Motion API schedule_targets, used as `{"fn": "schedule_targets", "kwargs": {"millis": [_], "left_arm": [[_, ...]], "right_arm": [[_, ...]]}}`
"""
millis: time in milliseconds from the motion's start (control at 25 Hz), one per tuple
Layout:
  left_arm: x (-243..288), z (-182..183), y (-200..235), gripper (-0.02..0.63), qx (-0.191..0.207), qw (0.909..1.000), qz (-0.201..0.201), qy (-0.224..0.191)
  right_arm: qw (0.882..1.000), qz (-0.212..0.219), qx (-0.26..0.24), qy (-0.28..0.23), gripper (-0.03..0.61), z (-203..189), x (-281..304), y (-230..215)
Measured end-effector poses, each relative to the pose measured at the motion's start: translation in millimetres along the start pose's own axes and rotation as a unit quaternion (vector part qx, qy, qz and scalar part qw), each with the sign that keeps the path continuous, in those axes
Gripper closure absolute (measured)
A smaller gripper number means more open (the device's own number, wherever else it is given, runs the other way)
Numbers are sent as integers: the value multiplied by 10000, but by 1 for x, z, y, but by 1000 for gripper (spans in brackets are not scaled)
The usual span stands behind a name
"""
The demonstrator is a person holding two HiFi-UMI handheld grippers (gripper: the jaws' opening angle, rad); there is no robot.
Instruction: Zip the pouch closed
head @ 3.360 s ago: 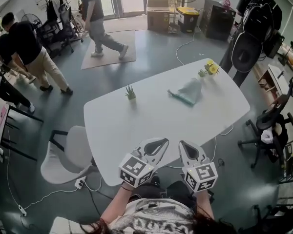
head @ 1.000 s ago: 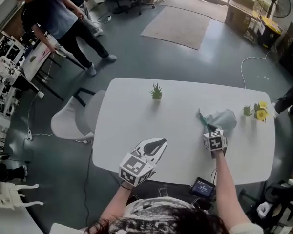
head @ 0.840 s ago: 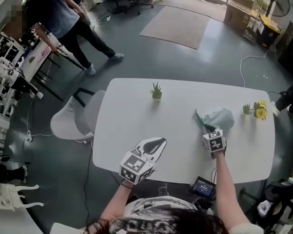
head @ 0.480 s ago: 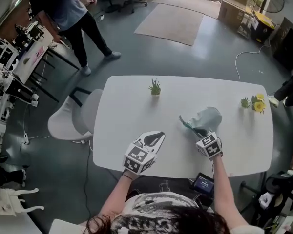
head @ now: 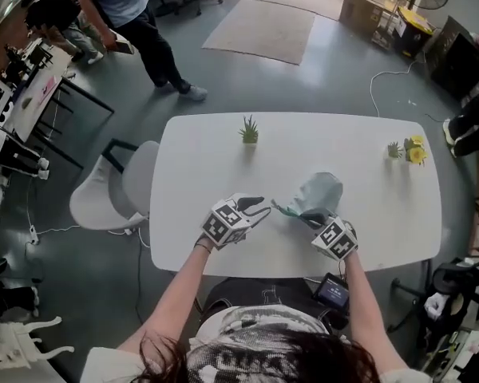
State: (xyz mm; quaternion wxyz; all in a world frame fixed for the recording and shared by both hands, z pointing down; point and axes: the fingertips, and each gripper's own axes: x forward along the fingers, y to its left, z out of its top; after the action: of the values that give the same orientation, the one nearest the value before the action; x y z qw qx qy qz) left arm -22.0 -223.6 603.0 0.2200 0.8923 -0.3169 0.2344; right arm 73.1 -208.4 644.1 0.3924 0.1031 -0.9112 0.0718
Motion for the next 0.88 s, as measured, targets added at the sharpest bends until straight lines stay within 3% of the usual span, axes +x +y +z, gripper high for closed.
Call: {"fn": "schedule_targets", "kwargs": {"millis": [200,320,440,720,880], "left_arm": [[11,-24,-5,482,394,9939,-908,496],[18,-43,-9,482,824,9826,-1314,1021],[21,-56,-17,482,946,9711,-1699,1387],[27,-72,-29,548,931,9626,-2049,1509],[25,-72,-37,590,791,9608,-2232,1442]], "right_arm": [[9988,227,-412,157,557,-3,3,20],[9966,341,-680,323,557,-3,3,31],[9949,397,-843,396,557,-5,4,37],[9903,387,-1215,559,557,-5,2,45],[9922,209,-1033,662,555,-11,1,36]]}}
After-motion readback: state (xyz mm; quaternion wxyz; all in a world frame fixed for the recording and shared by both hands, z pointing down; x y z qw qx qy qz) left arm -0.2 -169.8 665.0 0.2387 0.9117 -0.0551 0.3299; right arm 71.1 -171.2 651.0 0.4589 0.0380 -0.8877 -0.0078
